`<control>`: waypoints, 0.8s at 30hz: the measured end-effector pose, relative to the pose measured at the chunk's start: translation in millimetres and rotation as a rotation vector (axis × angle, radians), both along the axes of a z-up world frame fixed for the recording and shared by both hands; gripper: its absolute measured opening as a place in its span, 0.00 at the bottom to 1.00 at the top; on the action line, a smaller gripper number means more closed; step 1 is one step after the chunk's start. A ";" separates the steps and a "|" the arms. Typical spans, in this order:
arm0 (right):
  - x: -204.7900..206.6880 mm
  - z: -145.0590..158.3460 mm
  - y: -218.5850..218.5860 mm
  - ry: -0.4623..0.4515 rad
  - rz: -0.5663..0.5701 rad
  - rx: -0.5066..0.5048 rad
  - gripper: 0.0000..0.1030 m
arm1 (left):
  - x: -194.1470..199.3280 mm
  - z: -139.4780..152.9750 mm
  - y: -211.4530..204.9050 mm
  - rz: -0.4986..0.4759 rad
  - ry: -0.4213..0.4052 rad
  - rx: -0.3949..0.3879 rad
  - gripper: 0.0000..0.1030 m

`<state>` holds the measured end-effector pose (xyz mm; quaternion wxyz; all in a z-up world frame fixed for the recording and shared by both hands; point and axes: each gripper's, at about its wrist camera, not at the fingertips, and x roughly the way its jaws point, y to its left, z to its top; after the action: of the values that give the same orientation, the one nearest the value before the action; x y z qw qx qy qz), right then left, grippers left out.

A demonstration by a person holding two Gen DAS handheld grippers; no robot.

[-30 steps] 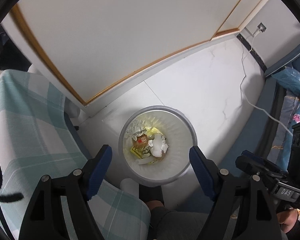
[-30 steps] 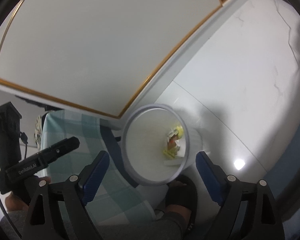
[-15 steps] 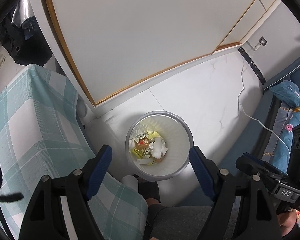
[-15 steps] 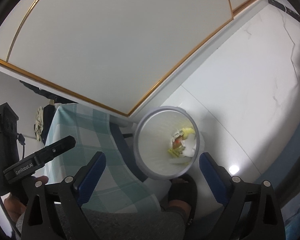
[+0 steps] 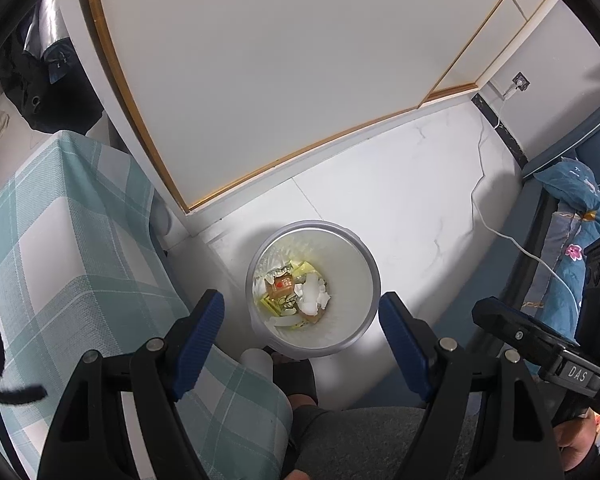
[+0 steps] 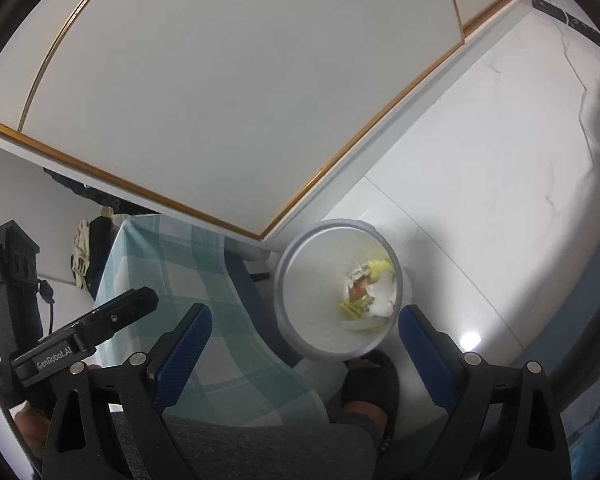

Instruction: Collect trash

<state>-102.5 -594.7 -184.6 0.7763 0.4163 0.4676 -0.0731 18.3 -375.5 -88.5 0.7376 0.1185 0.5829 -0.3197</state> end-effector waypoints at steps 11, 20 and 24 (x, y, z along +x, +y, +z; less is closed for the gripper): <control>-0.2 -0.9 -0.4 0.002 -0.007 0.001 0.92 | 0.0 0.9 2.4 0.011 -0.005 0.000 0.74; 0.2 -1.1 -0.4 0.005 -0.012 0.001 0.92 | -0.9 0.3 5.1 0.014 -0.006 -0.006 0.74; 0.0 -1.0 -1.0 0.008 -0.012 -0.001 0.92 | -0.4 1.4 5.2 0.020 -0.004 -0.011 0.74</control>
<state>-102.5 -595.7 -185.7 0.7743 0.4184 0.4680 -0.0795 18.0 -370.3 -87.1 0.7425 0.1091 0.5810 -0.3150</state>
